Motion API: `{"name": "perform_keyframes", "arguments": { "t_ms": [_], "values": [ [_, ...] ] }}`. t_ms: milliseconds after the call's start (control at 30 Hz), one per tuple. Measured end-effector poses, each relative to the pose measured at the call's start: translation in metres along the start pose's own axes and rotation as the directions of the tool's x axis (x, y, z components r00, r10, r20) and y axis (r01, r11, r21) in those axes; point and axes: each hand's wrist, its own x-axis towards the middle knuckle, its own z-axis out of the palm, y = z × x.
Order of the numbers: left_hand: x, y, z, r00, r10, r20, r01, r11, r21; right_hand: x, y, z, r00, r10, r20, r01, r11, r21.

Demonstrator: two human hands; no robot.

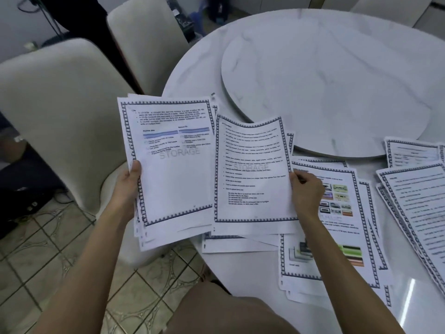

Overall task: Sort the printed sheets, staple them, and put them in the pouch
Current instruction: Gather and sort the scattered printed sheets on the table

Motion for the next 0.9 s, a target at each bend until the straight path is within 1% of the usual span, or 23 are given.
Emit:
{"name": "perform_keyframes", "arguments": {
  "t_ms": [133,233,433,600,700,733,767,800,867,900],
  "values": [
    [0.005,0.027,-0.013,0.994,0.095,-0.053,-0.097,0.995,-0.039,0.001,0.003,0.008,1.000,-0.004,-0.009,0.003,0.999,-0.037],
    [0.006,0.039,-0.019,0.987,0.148,-0.056,-0.152,0.986,-0.066,0.001,0.004,0.013,1.000,0.003,-0.017,-0.005,0.997,-0.076],
    [0.001,0.048,-0.029,0.976,0.217,0.009,-0.213,0.966,-0.147,0.001,0.011,0.013,0.998,-0.056,0.002,0.056,0.992,-0.114],
    [-0.003,0.058,-0.026,0.970,0.234,0.058,-0.215,0.948,-0.236,-0.003,0.009,0.006,0.993,-0.118,0.020,0.120,0.986,-0.120],
    [-0.009,0.060,-0.014,0.966,0.235,0.109,-0.204,0.949,-0.240,-0.009,0.001,0.007,0.985,-0.169,-0.026,0.166,0.982,-0.084],
    [-0.012,0.058,-0.009,0.965,0.230,0.127,-0.197,0.954,-0.227,-0.013,-0.003,0.007,0.982,-0.186,-0.027,0.184,0.981,-0.069],
    [-0.016,0.055,-0.002,0.965,0.221,0.143,-0.188,0.959,-0.214,-0.018,-0.008,0.006,0.981,-0.193,0.007,0.193,0.981,-0.024],
    [-0.020,0.051,0.005,0.965,0.209,0.161,-0.174,0.962,-0.208,-0.023,-0.014,0.005,0.983,-0.168,0.077,0.164,0.985,0.058],
    [-0.027,0.037,0.019,0.963,0.171,0.209,-0.132,0.973,-0.187,-0.031,-0.027,0.001,0.967,-0.079,0.244,0.012,0.964,0.265],
    [-0.032,0.031,0.027,0.965,0.140,0.222,-0.103,0.980,-0.172,-0.034,-0.031,-0.002,0.953,-0.033,0.302,-0.079,0.932,0.353]
  ]
}}
